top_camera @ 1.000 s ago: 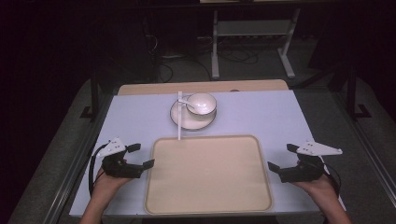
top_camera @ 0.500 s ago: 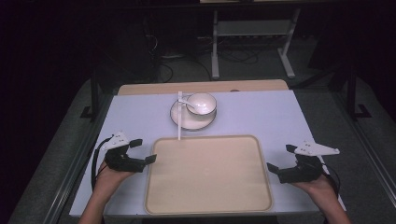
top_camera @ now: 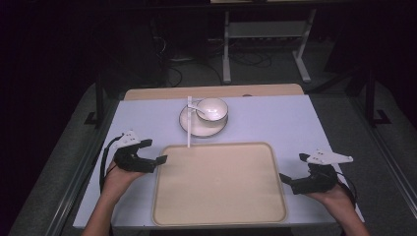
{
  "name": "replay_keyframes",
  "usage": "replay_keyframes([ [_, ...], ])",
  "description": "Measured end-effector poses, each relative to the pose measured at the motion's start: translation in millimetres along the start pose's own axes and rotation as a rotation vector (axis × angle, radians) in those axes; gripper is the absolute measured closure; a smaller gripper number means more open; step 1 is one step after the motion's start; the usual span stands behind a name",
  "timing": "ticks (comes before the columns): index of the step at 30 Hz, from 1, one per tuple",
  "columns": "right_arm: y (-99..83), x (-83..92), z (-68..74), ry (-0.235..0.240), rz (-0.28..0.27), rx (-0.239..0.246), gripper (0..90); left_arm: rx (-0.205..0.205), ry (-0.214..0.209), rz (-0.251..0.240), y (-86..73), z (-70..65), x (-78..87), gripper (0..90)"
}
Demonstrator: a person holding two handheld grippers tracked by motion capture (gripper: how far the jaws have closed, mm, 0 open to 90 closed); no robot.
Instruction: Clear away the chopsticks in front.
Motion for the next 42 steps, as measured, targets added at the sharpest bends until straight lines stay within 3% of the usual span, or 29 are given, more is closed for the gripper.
replay_keyframes([
  [14, 0.9, 0.4, -1.6, -0.002, -0.005, -0.006, 0.0, -0.014, 0.012, -0.002, 20.3, 13.0, -10.7, 9.7],
  [28, -0.9, -1.3, -3.5, -0.002, 0.001, -0.015, 0.0, -0.004, 0.038, 0.027, 24.1, 31.7, -24.3, 9.7],
  [42, -0.2, -1.1, -7.7, 0.0, -0.012, -0.04, 0.0, 0.01, 0.055, 0.018, 36.1, 52.6, -41.4, 9.8],
])
Point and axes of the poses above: each handheld gripper's, and its own axes: x roughly backward along the jaws, y roughly out of its top, z roughly to its left, the point moved 4 cm from there along -x, roughly forward along the jaws, and after that the axes turned 15 degrees about -y, right-handed, at the moved point
